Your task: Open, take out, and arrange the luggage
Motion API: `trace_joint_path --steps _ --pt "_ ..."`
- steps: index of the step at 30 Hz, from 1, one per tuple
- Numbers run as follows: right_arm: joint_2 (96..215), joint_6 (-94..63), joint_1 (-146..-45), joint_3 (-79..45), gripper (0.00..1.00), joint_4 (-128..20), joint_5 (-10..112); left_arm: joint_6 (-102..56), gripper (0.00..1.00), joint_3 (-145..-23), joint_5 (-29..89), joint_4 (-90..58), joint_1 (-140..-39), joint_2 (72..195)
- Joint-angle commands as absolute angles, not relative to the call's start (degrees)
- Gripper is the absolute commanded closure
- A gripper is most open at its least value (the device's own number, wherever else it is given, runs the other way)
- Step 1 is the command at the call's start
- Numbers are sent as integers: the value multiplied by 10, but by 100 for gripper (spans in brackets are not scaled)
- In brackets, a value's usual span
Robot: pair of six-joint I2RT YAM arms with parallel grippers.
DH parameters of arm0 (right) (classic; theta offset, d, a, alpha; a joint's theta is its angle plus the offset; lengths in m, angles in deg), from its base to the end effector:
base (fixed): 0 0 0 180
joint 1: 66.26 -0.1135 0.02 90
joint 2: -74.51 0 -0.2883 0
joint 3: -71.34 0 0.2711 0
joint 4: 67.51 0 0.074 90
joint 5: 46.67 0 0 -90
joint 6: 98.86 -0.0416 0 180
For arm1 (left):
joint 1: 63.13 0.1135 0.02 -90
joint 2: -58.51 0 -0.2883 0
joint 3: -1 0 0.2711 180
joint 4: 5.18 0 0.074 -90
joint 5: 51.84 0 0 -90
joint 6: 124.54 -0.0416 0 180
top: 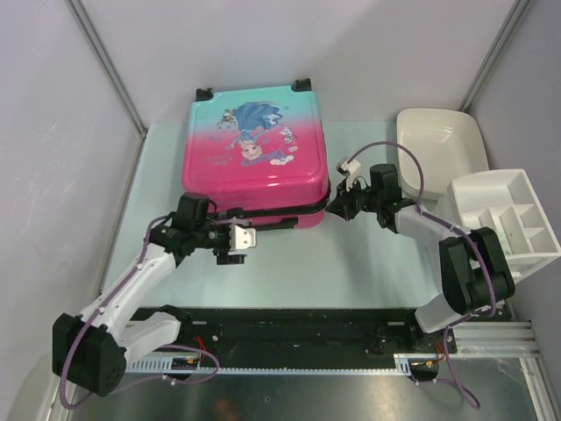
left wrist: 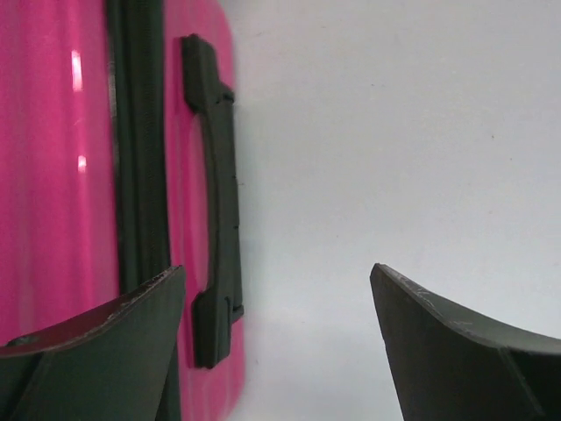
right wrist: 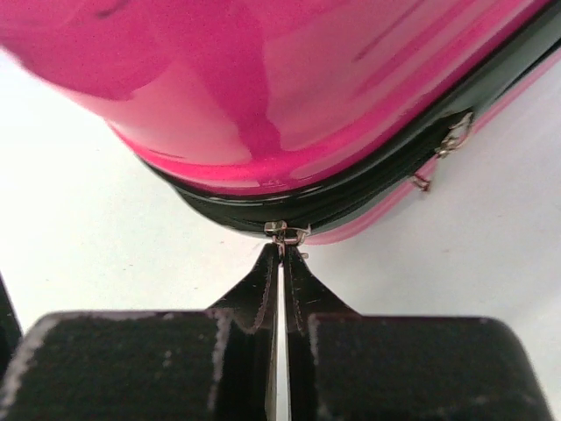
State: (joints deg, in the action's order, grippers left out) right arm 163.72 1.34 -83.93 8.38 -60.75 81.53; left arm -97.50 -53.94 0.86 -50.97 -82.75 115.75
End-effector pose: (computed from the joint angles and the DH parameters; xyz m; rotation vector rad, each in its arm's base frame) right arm 0.3244 0.1303 0.2237 -0.8766 1.9163 0.7889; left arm 0.1860 -0.0931 0.2654 1.6749 1.4738 -0.3811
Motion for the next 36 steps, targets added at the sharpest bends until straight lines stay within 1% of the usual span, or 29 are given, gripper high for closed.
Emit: trace_joint_path --steps 1,4,5,8,15,21,22,25,28,31,34,36 --pt "1586 -42 -857 106 100 -630 838 -1049 10 -552 23 -515 -861 1193" --pt "1580 -55 -859 125 100 -641 836 -1064 16 -560 37 -503 -883 1226" --pt "1579 -60 -859 128 100 -648 836 -1064 19 -563 41 -498 -891 1235" --pt "1582 -84 -869 131 100 -676 827 -1041 23 -561 63 -448 -901 1251" --pt "1577 -139 -896 146 100 -711 778 -1034 27 -530 139 -323 -925 1286" --pt "1581 -155 -898 179 100 -777 726 -1042 27 -529 177 -312 -935 1326" --pt "1581 -159 -897 183 100 -787 723 -1040 27 -529 177 -310 -935 1329" --pt "1587 -174 -898 197 89 -822 715 -1028 27 -529 179 -301 -937 1338" --pt "1592 -182 -900 199 88 -845 707 -1024 27 -530 179 -294 -939 1348" --pt "1597 -185 -905 199 82 -857 704 -1027 27 -533 179 -293 -943 1357" --pt "1595 -186 -909 201 82 -849 698 -1024 32 -541 184 -292 -944 1373" --pt "1594 -191 -910 203 83 -846 690 -1018 37 -548 186 -290 -944 1385"
